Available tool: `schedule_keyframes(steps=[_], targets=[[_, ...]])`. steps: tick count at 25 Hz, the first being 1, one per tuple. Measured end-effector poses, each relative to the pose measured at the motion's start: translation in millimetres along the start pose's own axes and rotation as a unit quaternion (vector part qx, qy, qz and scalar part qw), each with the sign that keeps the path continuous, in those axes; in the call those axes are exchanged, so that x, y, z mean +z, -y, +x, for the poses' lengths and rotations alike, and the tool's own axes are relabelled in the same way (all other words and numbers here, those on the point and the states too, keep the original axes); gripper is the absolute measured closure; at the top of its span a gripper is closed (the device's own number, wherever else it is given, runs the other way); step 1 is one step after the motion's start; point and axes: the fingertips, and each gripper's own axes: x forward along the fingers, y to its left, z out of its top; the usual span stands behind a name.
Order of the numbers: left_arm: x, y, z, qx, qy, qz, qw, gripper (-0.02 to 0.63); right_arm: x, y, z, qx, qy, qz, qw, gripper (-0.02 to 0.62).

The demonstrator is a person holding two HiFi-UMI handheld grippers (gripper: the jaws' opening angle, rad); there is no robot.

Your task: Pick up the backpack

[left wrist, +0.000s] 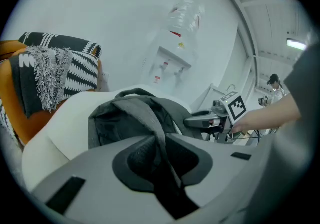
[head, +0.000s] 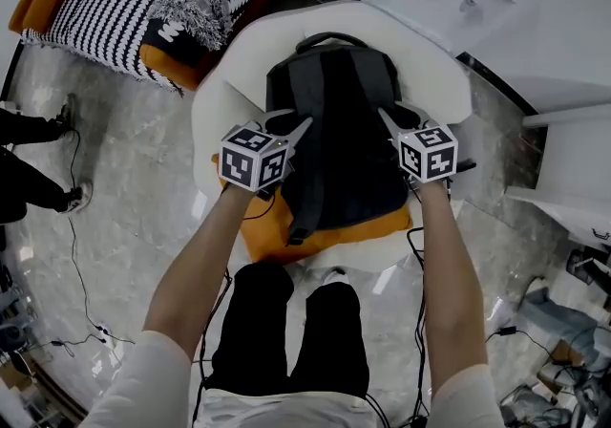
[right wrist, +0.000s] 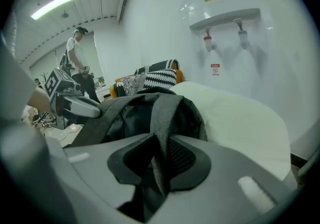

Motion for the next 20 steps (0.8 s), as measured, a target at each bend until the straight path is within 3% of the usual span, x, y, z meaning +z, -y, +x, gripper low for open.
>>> schedule_keyframes(steps=[4,11,20], targets=[[12.0,10.7,-13.3,0.0,0.003,-0.006,1.0,0.558,9.2,-14.9,-14.6,0.017,-0.001,0.003,1.0,0.535],[27.7,36.6,-36.8,0.006,-0.011,0.018,0.9998,0.561,25.3,-32.1,-47.3,0.03,-0.003,0.021,0.999,0.551],[45.5,71.7,-64.4,-0.001,-0.014,-0.006,0.9999,0.563,52.8,-50.7,-92.2,0.05,0.018,0.061,0.997,0.549]])
